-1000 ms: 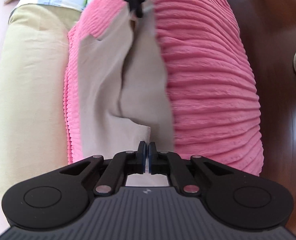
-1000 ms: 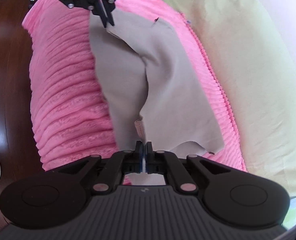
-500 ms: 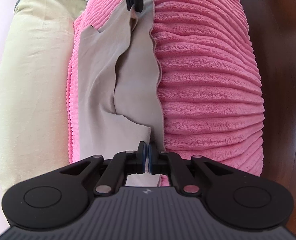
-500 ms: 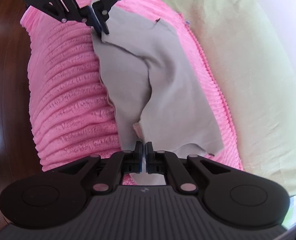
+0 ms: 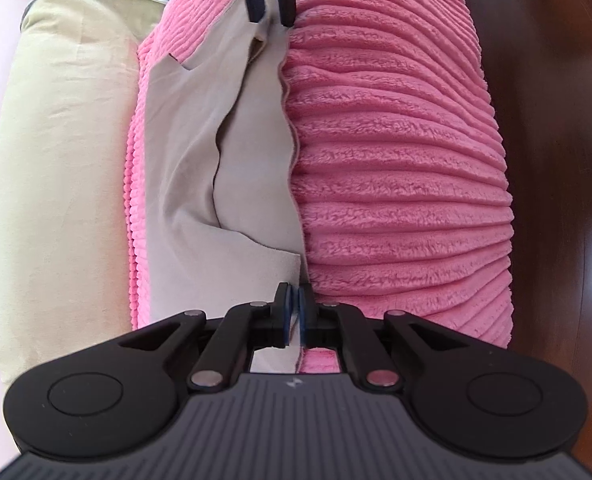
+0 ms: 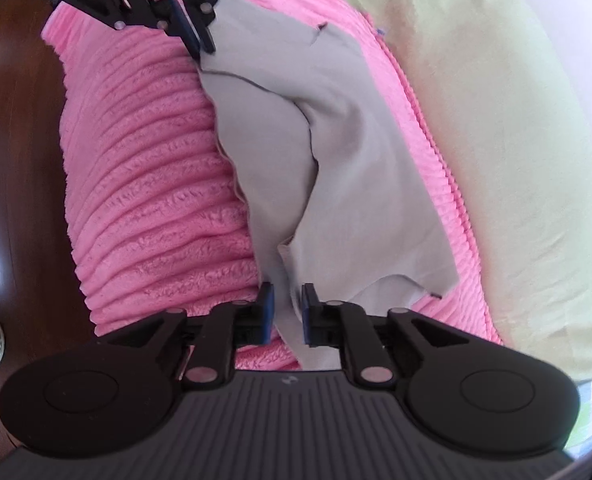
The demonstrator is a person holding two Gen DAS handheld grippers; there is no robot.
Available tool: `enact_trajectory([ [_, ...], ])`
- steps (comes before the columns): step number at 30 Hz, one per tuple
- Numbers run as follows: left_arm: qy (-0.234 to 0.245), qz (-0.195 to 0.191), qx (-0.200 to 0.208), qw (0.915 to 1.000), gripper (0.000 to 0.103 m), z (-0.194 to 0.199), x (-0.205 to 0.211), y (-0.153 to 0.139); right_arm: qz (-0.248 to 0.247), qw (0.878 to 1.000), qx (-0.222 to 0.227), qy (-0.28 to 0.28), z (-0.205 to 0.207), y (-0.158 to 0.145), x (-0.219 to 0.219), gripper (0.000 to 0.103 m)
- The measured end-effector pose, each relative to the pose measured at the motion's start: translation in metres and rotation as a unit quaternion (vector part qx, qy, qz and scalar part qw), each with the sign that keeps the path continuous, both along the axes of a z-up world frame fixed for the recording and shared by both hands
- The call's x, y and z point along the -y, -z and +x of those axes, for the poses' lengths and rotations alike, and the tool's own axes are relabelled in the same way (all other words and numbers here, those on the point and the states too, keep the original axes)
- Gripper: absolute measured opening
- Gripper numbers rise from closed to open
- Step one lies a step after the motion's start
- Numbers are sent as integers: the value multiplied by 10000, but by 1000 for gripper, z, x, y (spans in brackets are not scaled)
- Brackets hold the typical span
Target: Fold clothes
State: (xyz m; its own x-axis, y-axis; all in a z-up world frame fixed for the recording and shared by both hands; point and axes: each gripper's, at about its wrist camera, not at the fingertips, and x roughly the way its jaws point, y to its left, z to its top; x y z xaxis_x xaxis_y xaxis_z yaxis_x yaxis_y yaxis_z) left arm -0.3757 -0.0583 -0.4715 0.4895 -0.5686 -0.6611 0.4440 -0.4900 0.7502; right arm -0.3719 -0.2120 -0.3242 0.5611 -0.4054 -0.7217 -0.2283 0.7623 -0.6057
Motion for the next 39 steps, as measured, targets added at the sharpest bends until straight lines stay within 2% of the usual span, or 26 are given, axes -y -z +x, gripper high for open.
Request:
enact_trajectory([
  [3,59,-28,-172,9998,16,-4,-11,-13,457,9970,501,384,2,-27,8,12],
  [6,-96,-223,-222,9995,17,-1,-12,-26,694,9924,696,736,12,-32,20,12],
  [7,-251,-279,-267,9989,17,3,-8,-29,748,9914,695,817,15,-29,22,12],
  [9,-481,-299,-322,9979,17,11,0,-31,924,9900,309,1017,22,-7,28,11],
  [10,-470,-261,-277,9982,17,15,2,-33,945,9894,282,1069,23,-7,29,11],
  [12,-449,-263,-211,9984,17,24,6,-40,1026,9865,528,1162,21,-19,29,12],
  [17,-835,-501,-517,9939,18,72,31,-85,1480,9723,974,1526,32,-55,26,12],
  [19,-862,-567,-616,9928,18,87,43,-92,1680,9655,1103,1658,49,-60,26,12],
  [22,-871,-602,-1005,9893,19,117,65,-92,1852,9543,1518,1786,81,-62,28,12],
  [24,-681,-560,-1142,9895,19,142,81,-79,1870,9474,1708,1958,106,-53,31,12],
  [27,-392,-479,-1235,9904,19,167,92,-66,1915,9333,1721,2502,134,-31,41,12],
  [29,-54,-355,-1541,9874,19,192,100,-55,1970,9229,1485,2958,149,-15,46,15],
  [31,251,-122,-1792,9834,19,210,104,-49,1818,9146,1262,3385,157,-7,43,16],
  [33,812,-61,-1849,9794,19,223,99,-55,1610,9014,1247,3822,161,-14,34,17],
  [36,1335,-153,-2263,9648,19,254,94,-80,1467,8740,1348,4432,172,-38,16,17],
  [39,1793,35,-2090,9613,19,279,101,-72,1468,8471,1418,4907,189,-50,-6,24],
])
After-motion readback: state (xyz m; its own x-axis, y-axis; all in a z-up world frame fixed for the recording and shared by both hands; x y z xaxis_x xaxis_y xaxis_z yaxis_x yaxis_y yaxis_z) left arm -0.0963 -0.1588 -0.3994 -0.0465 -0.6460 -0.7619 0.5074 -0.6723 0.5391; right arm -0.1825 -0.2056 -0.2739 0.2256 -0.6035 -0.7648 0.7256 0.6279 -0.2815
